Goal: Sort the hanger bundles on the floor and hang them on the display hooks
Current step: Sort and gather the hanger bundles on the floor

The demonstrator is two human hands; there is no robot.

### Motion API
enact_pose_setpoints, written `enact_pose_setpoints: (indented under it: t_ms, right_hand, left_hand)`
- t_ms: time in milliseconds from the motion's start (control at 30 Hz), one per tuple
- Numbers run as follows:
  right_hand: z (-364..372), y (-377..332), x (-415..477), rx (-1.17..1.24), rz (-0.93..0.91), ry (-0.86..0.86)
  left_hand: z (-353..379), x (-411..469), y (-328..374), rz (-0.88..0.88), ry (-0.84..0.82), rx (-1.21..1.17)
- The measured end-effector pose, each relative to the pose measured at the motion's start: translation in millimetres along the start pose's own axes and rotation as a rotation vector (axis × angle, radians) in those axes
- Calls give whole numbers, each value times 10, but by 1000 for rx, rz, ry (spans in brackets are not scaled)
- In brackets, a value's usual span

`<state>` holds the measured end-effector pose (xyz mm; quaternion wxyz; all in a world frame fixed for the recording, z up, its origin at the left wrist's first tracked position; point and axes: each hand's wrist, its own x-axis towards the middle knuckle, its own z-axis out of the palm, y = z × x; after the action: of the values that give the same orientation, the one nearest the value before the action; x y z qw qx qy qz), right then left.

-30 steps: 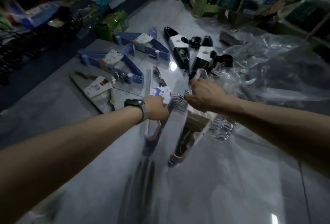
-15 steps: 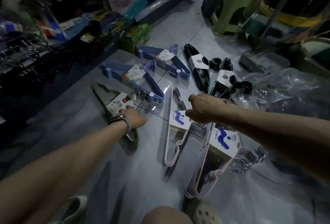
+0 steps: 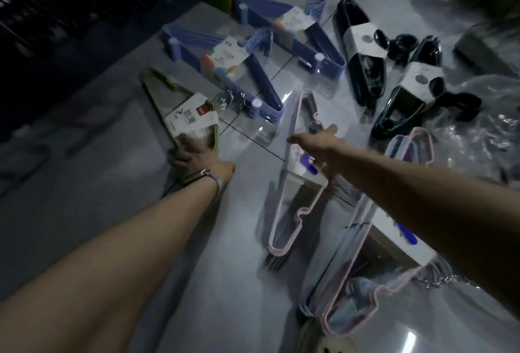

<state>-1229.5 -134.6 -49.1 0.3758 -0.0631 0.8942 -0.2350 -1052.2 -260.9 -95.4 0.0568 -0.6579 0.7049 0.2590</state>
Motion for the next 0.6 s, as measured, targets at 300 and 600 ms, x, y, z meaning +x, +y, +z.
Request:
enact_pose_setpoints:
  t_ms: [300,600]
  right_hand:
    - [335,216,-96,-291,-51,147]
    - [-137,-62,-561,88,-231,191]
  left_hand:
    - [-39,66,-173,-45,-4,-136]
    - [49,11,-272,-104,29,-343]
